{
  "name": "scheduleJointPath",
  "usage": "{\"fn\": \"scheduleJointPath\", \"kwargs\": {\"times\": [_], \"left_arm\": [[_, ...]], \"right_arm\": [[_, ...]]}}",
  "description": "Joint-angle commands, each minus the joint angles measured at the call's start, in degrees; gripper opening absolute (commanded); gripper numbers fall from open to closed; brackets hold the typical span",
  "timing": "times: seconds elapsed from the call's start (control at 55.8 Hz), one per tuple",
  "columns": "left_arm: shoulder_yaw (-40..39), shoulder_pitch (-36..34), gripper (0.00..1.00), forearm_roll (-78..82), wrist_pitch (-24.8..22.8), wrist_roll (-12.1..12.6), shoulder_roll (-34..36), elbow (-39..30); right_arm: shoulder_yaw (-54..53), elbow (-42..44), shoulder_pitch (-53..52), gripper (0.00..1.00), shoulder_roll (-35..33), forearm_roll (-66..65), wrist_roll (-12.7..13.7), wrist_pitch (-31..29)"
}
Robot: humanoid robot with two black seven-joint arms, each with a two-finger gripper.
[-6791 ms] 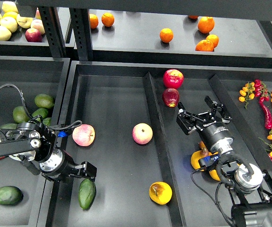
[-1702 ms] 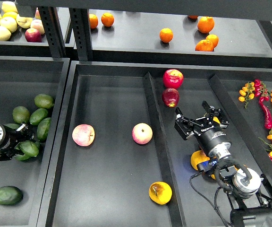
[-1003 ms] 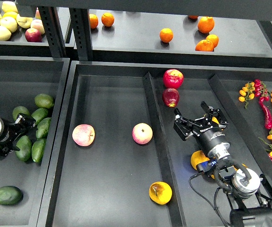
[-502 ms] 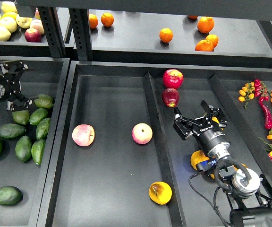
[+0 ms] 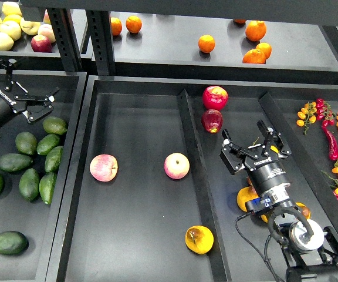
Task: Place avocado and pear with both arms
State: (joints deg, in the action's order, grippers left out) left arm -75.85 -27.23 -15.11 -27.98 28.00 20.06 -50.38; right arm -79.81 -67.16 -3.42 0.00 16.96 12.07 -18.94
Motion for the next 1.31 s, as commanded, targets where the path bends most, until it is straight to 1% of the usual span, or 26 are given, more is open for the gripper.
{"fn": "scheduleJointPath", "kwargs": {"times": [0.0, 0.036, 0.054, 0.108, 0.323, 0.573, 0.735, 0.806, 0.842, 0.968, 0.985, 1.057, 1.075, 1.111, 1.129, 1.218, 1.29], "left_arm": [[-4.7, 6.3, 0.99, -0.2, 0.0, 0.0, -5.0, -5.0], [-5.9, 8.6, 0.99, -0.2, 0.0, 0.0, -7.0, -6.5], [-7.5, 12.0, 0.99, -0.2, 0.0, 0.0, -9.6, -9.0], [-9.0, 15.2, 0.99, -0.2, 0.0, 0.0, -12.0, -11.4], [-12.1, 24.6, 0.99, -0.1, 0.0, 0.0, -20.1, -18.1], [-11.4, 32.0, 0.99, -0.1, 0.0, 0.0, -20.1, -21.1], [-9.1, 34.8, 0.99, 0.6, 0.0, 0.0, -20.1, -20.6], [-8.5, 35.9, 0.99, 0.6, 0.0, 0.0, -20.1, -20.8], [-8.5, 36.1, 0.99, 0.5, 0.0, 0.0, -20.1, -20.6], [-8.6, 36.6, 0.99, 0.6, 0.0, 0.0, -20.1, -20.3], [-8.5, 36.7, 0.99, 0.6, 0.0, 0.0, -20.1, -20.5], [-8.5, 36.8, 0.99, 0.6, 0.0, 0.0, -20.1, -20.4], [-8.5, 36.8, 0.99, 0.6, 0.0, 0.0, -20.1, -20.3], [-8.5, 36.8, 0.99, 0.6, 0.0, 0.0, -20.1, -20.2], [-8.5, 36.8, 0.99, 0.6, 0.0, 0.0, -20.1, -20.2], [-8.5, 36.8, 0.99, 0.6, 0.0, 0.0, -20.1, -20.3], [-8.5, 36.8, 0.99, 0.6, 0.0, 0.0, -20.1, -20.3]], "right_arm": [[-0.1, 0.3, 1.7, 1.00, 0.0, 0.0, 0.0, -3.8], [-0.1, 0.4, 2.4, 1.00, 0.0, 0.0, -0.1, -5.0], [-0.1, 0.5, 3.6, 1.00, 0.0, 0.1, -0.1, -7.1], [-0.1, 0.7, 4.4, 1.00, 0.0, 0.1, -0.1, -9.1], [0.0, 1.4, 6.8, 1.00, 0.0, 0.7, -0.2, -9.1], [0.0, 1.2, 8.8, 1.00, 0.0, 0.8, -0.2, -9.1], [0.4, 1.2, 8.3, 1.00, 0.0, 0.7, 0.4, -9.1], [2.4, 1.2, 7.3, 1.00, 0.0, 0.7, 1.0, -9.1], [3.8, 1.1, 6.7, 1.00, -1.3, 0.6, 1.4, -9.1], [12.1, 0.6, 3.0, 1.00, -11.1, 0.4, 3.8, -9.1], [15.2, 0.4, 1.1, 1.00, -15.0, 0.4, 6.1, -9.1], [17.8, 0.3, -1.1, 1.00, -18.6, 0.2, 10.0, -9.1], [18.4, 0.4, -1.6, 1.00, -19.6, 0.1, 11.4, -9.1], [20.1, 0.5, -2.4, 1.00, -22.0, -0.1, 15.0, -9.1], [20.7, 0.5, -2.6, 1.00, -22.5, -0.2, 15.9, -9.1], [24.3, 0.9, -4.3, 1.00, -26.7, -0.8, 15.9, -9.1], [26.4, 0.9, -5.2, 1.00, -28.8, -1.6, 15.9, -9.1]]}}
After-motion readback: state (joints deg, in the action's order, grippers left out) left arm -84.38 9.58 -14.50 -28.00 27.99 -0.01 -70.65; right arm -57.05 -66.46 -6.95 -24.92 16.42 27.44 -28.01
